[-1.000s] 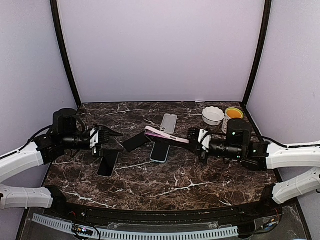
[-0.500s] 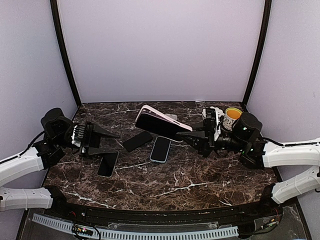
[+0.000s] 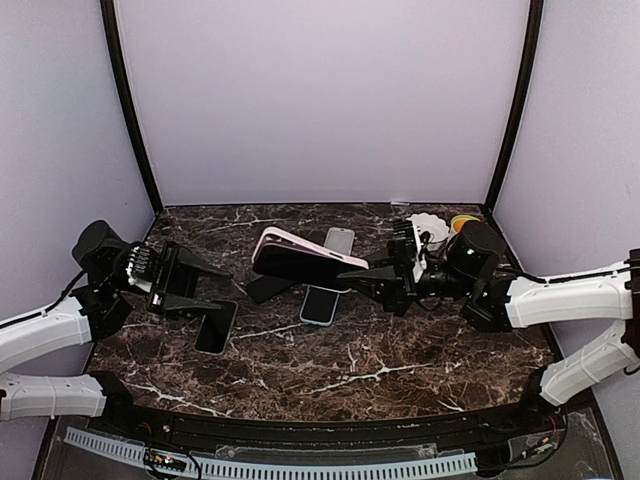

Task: Take the phone out of the phone case
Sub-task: Pass from the right arm to the left

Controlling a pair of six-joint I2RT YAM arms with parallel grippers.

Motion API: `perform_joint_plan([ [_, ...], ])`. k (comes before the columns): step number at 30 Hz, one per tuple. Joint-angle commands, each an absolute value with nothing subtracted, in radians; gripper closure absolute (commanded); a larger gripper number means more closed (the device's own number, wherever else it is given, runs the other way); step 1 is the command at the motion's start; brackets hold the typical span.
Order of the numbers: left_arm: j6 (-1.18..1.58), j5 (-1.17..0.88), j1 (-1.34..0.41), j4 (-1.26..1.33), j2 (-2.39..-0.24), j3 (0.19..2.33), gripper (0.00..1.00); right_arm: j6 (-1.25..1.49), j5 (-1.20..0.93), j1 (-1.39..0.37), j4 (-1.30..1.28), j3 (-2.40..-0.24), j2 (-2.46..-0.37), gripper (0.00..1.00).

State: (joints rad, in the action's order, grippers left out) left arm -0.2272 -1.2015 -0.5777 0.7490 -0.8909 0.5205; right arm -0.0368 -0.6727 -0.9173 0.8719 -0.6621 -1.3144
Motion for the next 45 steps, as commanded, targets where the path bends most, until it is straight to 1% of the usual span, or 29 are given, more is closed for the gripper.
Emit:
perform_joint_plan([
  [1, -0.158, -1.2, -0.579, 0.844, -0.903, 0.508, 0.55, -0.084, -0.712, -0.932, 0.936, -0.729, -1.319, 1.0],
  [3, -0.178, -1.127, -0.579, 0.817, -0.897, 0.513, 0.55, -0.089, -0.752, -0.934, 0.918, -0.741, -1.321, 1.0],
  [5, -0.232, -1.072, -0.58, 0.733, -0.888, 0.529, 0.55, -0.106, -0.804, -0.934, 0.873, -0.759, -1.319, 1.0],
  [7, -0.272, -1.065, -0.58, 0.67, -0.889, 0.539, 0.55, -0.125, -0.859, -0.934, 0.82, -0.778, -1.318, 1.0],
  [10, -0.262, -1.103, -0.579, 0.671, -0.901, 0.541, 0.56, -0.149, -0.904, -0.936, 0.756, -0.801, -1.321, 1.0],
  [20, -0.188, -1.184, -0.593, 0.73, -0.941, 0.539, 0.56, -0.26, -0.86, -0.968, 0.634, -0.834, -1.342, 1.0],
  [27, -0.21, -1.212, -0.602, 0.697, -0.943, 0.542, 0.55, -0.285, -0.827, -0.977, 0.615, -0.842, -1.346, 1.0],
  [35, -0.262, -1.198, -0.61, 0.625, -0.946, 0.554, 0.55, -0.289, -0.817, -0.981, 0.618, -0.846, -1.342, 1.0],
  [45, -0.337, -1.121, -0.612, 0.544, -0.953, 0.567, 0.64, -0.252, -0.931, -0.998, 0.613, -0.854, -1.345, 1.0],
])
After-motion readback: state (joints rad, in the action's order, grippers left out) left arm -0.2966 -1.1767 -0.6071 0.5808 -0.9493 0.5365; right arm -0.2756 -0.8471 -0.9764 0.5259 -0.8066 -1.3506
